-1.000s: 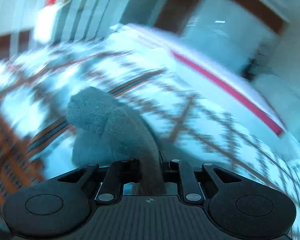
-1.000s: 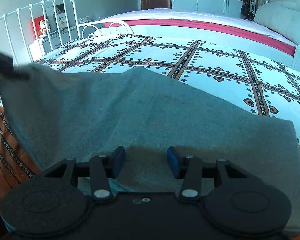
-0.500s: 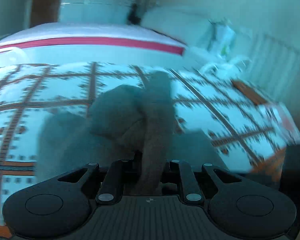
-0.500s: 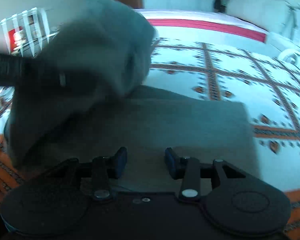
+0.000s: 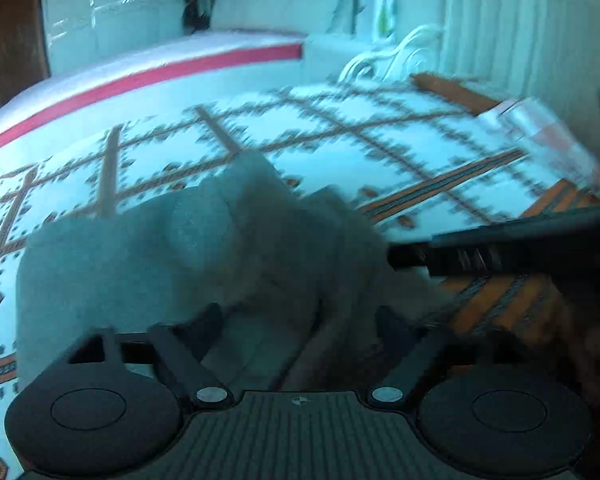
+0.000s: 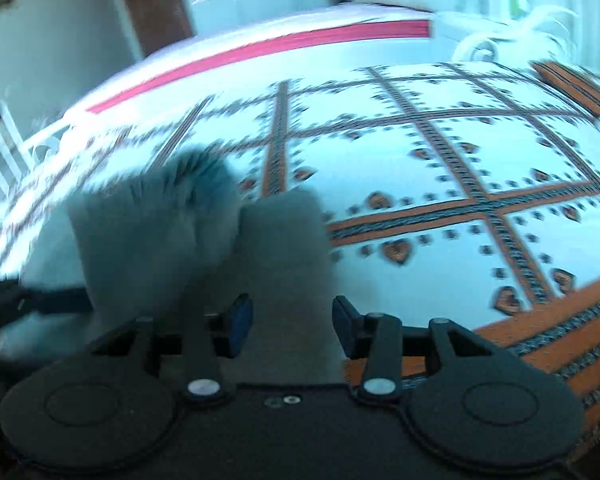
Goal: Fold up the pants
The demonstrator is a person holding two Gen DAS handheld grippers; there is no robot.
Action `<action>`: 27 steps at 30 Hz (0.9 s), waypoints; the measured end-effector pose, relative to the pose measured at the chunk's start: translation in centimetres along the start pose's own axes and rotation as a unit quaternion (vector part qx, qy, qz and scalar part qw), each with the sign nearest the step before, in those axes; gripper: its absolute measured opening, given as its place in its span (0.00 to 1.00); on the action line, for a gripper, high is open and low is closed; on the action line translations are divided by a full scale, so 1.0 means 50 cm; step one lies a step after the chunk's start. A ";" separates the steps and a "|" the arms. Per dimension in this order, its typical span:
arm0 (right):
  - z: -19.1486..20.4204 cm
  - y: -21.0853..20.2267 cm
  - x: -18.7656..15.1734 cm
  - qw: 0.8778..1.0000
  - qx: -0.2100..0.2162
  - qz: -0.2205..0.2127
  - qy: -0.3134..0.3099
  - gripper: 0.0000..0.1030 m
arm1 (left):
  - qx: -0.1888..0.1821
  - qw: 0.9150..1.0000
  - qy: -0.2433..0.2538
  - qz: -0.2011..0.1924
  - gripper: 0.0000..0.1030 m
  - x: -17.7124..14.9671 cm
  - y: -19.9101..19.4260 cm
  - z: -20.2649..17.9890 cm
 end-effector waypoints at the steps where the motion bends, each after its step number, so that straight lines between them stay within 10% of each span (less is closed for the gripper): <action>1: -0.012 -0.010 0.012 1.000 0.000 -0.011 0.011 0.35 | -0.004 1.000 0.012 -0.006 0.84 0.002 -0.008 -0.012; 10: 0.056 -0.010 0.059 0.995 0.101 0.009 -0.007 0.46 | 0.084 0.994 -0.075 -0.010 0.84 -0.020 -0.058 0.094; 14: 0.098 0.016 0.046 0.993 0.112 0.033 -0.010 0.12 | 0.132 0.980 -0.152 -0.009 0.85 -0.061 -0.089 0.182; 22: 0.060 -0.016 0.030 0.992 0.111 0.056 -0.028 0.07 | 0.131 0.963 -0.236 -0.015 0.85 -0.108 -0.112 0.249; 24: 0.051 0.016 0.014 0.990 0.113 0.084 -0.025 0.13 | 0.130 0.962 -0.239 -0.014 0.85 -0.109 -0.109 0.249; 27: 0.023 0.019 0.034 0.991 0.099 0.075 0.040 0.80 | 0.130 0.962 -0.239 -0.017 0.85 -0.102 -0.104 0.253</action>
Point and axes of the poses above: each gripper's, at about its wrist camera, not at the fingertips, and y roughly the way its jaws point, z to its left, x to its top, the point moved 6 cm from there along y, roughly the way its jaws point, and after that the axes turned 9 degrees about -x, right-handed, at the moved point
